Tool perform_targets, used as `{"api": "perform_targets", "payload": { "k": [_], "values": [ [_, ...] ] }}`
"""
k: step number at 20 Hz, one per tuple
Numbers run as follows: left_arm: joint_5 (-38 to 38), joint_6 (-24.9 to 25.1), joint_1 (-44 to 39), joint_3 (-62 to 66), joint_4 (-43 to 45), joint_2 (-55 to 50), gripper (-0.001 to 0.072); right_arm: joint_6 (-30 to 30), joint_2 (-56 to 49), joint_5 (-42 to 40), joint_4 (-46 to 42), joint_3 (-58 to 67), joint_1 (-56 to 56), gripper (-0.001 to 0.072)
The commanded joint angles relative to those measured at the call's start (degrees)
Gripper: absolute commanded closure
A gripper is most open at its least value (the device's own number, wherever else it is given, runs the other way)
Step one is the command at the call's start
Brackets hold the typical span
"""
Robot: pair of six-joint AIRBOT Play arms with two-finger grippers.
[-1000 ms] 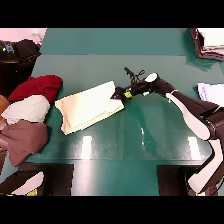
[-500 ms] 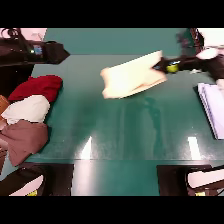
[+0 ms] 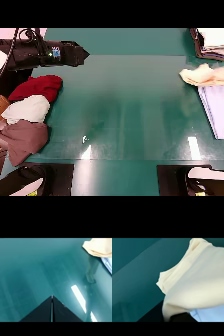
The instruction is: Fold the shirts.
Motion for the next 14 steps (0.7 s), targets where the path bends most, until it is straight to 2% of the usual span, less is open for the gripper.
{"api": "perform_targets", "payload": {
  "k": [1, 4, 8, 11, 14],
  "values": [
    [1.4, -0.8, -0.6, 0.0, 0.0, 0.0, 0.0684, 1.0, -0.7, 0.7, 0.0, 0.1, -6.2, 0.0697],
    [1.4, -0.8, -0.6, 0.0, 0.0, 0.0, 0.0684, 1.0, -0.5, -0.2, 0.3, 2.0, -6.1, 0.0697],
    [1.3, -0.7, -0.6, 0.0, 0.0, 0.0, 0.0684, 1.0, -0.2, 4.9, 0.1, 10.6, -6.3, 0.0697],
    [1.0, -0.7, -0.6, 0.0, 0.0, 0.0, 0.0684, 1.0, 2.3, 6.4, -0.5, 12.4, -6.5, 0.0697],
    [-0.1, -0.7, -0.6, 0.0, 0.0, 0.0, 0.0683, 3.1, 4.7, 9.1, -6.5, 12.4, -6.5, 0.0697]
  ]
}}
